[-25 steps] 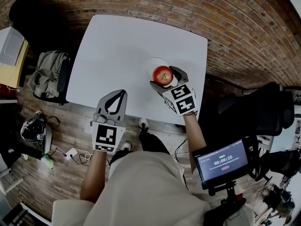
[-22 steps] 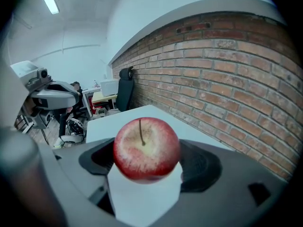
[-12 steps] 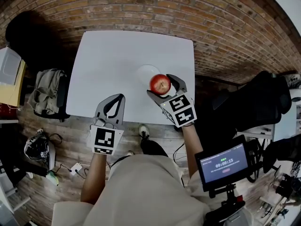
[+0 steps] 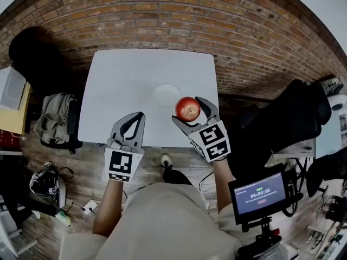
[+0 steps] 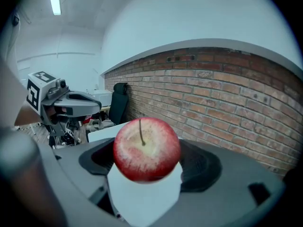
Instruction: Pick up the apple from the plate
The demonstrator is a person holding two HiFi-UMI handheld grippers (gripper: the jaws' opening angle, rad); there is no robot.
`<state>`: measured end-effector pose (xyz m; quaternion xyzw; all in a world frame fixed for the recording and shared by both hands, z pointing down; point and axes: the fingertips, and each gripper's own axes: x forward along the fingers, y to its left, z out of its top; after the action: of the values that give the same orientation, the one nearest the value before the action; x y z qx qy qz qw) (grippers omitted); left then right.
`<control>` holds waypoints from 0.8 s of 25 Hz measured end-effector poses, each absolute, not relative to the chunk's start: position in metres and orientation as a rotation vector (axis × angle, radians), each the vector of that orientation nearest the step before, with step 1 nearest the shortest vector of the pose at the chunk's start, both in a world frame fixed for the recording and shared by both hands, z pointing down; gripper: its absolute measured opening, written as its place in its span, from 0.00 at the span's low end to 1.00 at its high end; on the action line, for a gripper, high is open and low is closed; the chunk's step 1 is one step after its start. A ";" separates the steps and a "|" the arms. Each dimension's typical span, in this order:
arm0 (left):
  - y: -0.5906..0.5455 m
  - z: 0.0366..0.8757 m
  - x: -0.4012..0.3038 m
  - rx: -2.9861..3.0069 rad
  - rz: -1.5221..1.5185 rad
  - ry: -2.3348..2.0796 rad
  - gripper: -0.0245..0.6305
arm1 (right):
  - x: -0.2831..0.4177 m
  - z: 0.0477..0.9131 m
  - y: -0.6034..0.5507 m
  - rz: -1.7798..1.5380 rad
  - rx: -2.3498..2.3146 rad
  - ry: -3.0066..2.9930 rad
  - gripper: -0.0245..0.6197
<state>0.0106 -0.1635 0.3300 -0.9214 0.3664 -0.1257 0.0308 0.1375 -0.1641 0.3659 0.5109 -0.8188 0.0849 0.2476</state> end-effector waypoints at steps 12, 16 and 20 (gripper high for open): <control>-0.141 0.313 0.024 -2.845 -0.332 1.041 0.05 | 0.137 0.331 -0.125 0.183 1.487 -2.263 0.65; -0.135 0.309 0.025 -2.842 -0.318 1.028 0.05 | 0.136 0.320 -0.116 0.162 1.509 -2.281 0.65; -0.130 0.303 0.025 -2.837 -0.307 1.017 0.05 | 0.134 0.310 -0.107 0.134 1.533 -2.294 0.65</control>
<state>0.0253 -0.1302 0.3032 -0.9350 0.3353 -0.1013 0.0562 0.1335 -0.1074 0.3095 0.5450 -0.8156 0.0478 0.1884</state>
